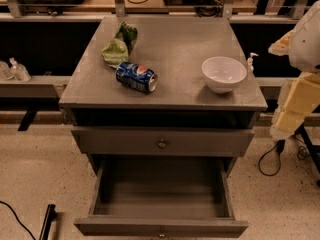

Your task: Place green jalapeno chip bag into middle drawer

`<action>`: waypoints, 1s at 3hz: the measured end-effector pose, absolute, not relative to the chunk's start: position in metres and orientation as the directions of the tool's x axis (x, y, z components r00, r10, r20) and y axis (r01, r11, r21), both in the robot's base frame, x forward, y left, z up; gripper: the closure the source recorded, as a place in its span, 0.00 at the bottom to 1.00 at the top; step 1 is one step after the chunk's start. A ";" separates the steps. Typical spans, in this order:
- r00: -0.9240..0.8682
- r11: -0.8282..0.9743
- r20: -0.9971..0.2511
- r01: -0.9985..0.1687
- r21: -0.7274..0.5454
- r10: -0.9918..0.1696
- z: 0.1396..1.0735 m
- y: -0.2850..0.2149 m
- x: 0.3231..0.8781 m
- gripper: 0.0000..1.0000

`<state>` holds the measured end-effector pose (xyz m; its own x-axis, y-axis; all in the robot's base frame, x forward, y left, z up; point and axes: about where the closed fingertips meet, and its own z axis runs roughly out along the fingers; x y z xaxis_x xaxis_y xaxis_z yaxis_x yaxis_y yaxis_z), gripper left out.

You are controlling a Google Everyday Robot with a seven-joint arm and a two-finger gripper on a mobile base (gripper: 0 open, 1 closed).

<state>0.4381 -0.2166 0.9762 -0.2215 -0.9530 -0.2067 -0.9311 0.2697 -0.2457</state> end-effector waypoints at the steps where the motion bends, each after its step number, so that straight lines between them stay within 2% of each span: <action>1: -0.221 0.270 -0.207 -0.931 -0.246 -0.953 0.976 -0.217 0.438 0.00; 2: -0.082 0.122 -0.158 -0.956 -0.267 -0.984 0.975 -0.189 0.448 0.00; 3: 0.188 -0.173 -0.004 -0.913 -0.369 -0.982 0.980 -0.137 0.448 0.00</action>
Offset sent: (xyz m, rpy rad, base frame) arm 0.0284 0.0805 -0.0091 -0.1566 -0.0105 0.4242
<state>0.4483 -0.1370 0.9795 0.1876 -0.9822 -0.0041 -0.9134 -0.1729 -0.3686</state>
